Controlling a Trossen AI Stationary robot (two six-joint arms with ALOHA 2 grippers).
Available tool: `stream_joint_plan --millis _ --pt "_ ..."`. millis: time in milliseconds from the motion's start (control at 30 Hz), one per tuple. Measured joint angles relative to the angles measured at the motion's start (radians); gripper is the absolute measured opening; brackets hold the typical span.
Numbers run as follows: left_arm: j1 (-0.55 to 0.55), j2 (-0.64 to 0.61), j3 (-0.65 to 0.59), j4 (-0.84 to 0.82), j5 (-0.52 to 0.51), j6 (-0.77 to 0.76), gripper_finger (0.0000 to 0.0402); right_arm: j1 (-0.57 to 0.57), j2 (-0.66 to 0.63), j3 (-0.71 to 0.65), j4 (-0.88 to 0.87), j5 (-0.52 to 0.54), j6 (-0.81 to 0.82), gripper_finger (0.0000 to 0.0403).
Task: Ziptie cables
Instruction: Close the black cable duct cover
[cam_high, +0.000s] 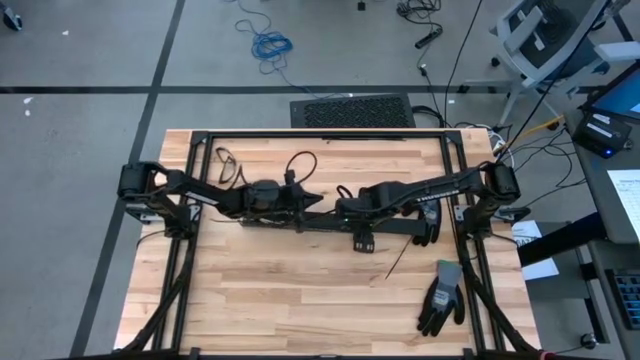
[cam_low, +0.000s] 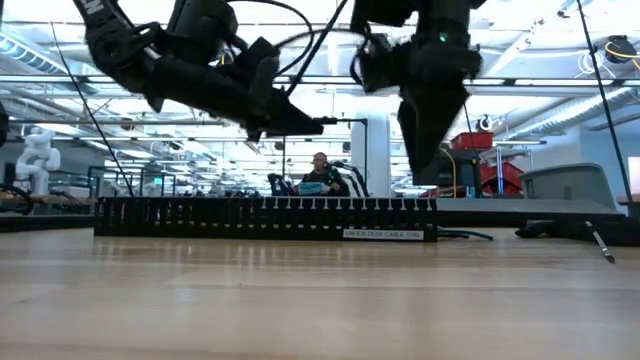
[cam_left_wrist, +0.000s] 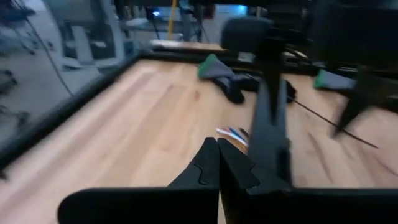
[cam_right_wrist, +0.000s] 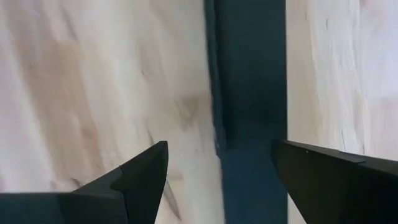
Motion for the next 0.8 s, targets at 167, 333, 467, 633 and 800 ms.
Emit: stream_joint_plan --millis 167,333,467,633,800 --pt "0.021 -0.003 0.053 -0.032 -0.102 0.1 0.0 0.005 0.0 0.069 0.028 -0.043 -0.004 0.0274" --pt "0.057 -0.001 0.082 -0.011 -0.223 0.161 0.0 0.005 0.012 0.071 0.033 -0.089 0.004 0.0274" --pt "0.093 -0.001 0.121 0.04 -0.249 0.173 0.0 0.014 0.013 0.074 0.042 -0.089 0.014 0.0274" --pt "0.105 -0.005 0.179 0.092 -0.235 0.164 0.0 0.003 0.013 0.074 -0.012 -0.008 0.049 0.0274" --pt "0.104 -0.061 0.228 0.107 -0.168 0.157 0.0 -0.024 0.013 0.074 -0.03 0.019 0.094 0.0274"
